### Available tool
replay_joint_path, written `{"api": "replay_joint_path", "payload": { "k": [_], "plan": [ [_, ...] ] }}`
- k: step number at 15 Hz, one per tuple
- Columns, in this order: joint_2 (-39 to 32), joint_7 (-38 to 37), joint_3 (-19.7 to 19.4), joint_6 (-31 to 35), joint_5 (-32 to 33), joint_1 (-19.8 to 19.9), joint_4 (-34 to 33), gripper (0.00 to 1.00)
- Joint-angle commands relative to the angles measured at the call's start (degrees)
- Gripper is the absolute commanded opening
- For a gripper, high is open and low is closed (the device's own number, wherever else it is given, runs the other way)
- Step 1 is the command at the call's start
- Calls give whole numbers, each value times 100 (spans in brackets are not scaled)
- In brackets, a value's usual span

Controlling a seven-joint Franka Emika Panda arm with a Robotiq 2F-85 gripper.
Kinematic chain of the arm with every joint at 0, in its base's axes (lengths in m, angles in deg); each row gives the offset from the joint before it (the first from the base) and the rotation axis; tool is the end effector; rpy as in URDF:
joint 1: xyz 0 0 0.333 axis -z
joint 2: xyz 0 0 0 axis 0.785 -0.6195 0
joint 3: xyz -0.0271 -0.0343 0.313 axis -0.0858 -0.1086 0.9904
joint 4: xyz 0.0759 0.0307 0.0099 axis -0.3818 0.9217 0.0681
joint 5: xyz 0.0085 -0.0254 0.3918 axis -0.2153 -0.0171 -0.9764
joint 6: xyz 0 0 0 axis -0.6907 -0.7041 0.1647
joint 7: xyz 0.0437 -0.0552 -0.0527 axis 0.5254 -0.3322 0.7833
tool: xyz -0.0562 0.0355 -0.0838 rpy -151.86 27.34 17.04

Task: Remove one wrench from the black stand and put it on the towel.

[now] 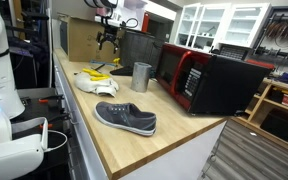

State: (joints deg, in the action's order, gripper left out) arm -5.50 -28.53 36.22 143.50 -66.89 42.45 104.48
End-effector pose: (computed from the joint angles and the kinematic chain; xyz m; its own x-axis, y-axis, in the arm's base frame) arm 0.4962 0.1417 0.4099 0.6920 0.7133 -0.1114 0.7143 -0.6988 -0.0370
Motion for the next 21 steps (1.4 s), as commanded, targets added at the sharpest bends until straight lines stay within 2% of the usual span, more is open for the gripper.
{"api": "replay_joint_path", "payload": {
  "k": [1, 10, 15, 21],
  "plan": [
    [-41, -1046, 32, -324, -134, 53, -288, 100],
    [11, -3314, 18, -438, -662, 113, -543, 100],
    [62, -3902, 16, -295, -809, 147, -591, 100],
    [195, -4165, 47, -112, -730, 146, -637, 100]
  ]
}}
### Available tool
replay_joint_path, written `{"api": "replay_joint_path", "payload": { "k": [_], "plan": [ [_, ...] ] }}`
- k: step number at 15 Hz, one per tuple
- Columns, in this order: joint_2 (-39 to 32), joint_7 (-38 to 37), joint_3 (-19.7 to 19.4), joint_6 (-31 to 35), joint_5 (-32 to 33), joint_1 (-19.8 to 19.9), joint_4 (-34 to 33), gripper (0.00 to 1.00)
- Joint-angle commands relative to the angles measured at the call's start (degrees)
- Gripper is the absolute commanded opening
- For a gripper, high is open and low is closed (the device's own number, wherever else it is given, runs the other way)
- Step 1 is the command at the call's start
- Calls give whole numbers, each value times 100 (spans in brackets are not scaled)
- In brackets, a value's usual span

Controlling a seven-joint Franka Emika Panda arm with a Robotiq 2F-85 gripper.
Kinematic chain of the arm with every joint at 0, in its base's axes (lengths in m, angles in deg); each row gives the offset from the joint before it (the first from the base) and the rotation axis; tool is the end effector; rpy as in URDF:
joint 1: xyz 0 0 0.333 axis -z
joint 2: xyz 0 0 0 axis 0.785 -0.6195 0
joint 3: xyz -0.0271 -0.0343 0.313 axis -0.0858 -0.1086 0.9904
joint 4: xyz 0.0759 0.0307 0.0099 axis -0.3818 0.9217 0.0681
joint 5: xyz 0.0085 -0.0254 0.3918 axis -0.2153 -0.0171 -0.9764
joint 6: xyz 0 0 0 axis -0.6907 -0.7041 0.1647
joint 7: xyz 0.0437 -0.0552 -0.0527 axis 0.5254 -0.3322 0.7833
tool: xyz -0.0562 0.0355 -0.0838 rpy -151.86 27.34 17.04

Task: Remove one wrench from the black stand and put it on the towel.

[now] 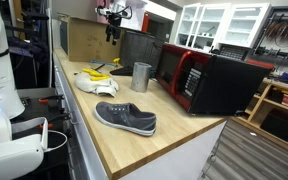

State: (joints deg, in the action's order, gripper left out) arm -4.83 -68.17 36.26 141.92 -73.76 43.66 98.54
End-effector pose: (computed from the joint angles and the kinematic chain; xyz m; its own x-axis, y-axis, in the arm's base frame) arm 0.5146 0.1441 0.4616 0.9983 0.0390 -0.0441 0.0355 -0.9963 -0.0780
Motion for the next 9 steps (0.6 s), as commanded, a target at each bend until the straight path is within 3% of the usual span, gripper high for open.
{"api": "replay_joint_path", "payload": {
  "k": [1, 9],
  "plan": [
    [156, -186, 43, 59, -56, 27, -51, 100],
    [161, -17, 39, 35, -2, 36, -70, 100]
  ]
}}
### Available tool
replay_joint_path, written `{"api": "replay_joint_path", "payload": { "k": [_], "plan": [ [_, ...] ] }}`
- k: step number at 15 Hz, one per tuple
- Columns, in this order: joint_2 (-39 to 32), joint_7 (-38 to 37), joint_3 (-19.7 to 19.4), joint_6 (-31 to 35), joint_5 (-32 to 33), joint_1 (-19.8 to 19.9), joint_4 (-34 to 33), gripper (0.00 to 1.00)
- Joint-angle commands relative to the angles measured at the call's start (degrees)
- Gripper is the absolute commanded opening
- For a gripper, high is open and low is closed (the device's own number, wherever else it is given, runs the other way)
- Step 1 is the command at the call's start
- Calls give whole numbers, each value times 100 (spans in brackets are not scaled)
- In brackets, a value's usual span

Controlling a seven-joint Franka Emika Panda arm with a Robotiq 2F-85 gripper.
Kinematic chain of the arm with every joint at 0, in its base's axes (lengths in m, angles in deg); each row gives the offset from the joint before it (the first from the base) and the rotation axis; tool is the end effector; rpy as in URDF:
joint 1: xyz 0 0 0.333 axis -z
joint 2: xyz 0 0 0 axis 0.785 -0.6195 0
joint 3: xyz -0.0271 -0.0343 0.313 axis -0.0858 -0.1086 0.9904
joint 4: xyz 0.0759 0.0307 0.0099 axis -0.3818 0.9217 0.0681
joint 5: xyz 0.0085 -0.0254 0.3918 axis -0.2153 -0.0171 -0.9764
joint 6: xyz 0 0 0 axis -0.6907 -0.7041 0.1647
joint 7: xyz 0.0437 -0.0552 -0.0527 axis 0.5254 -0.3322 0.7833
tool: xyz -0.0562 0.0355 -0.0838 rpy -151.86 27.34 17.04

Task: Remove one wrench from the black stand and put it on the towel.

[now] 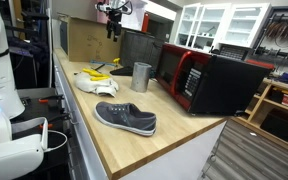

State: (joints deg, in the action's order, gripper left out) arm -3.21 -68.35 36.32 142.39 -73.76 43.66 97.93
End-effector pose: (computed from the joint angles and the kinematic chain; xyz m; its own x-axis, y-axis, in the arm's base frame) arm 0.5133 0.1447 0.4823 0.9993 0.0365 0.0022 0.0365 -0.9957 -0.0847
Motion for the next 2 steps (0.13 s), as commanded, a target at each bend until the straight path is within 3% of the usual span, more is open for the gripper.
{"api": "replay_joint_path", "payload": {
  "k": [1, 2],
  "plan": [
    [-1, 2, 34, -11, -2, 36, -10, 100],
    [-1, 2, 34, -11, -2, 36, -10, 100]
  ]
}}
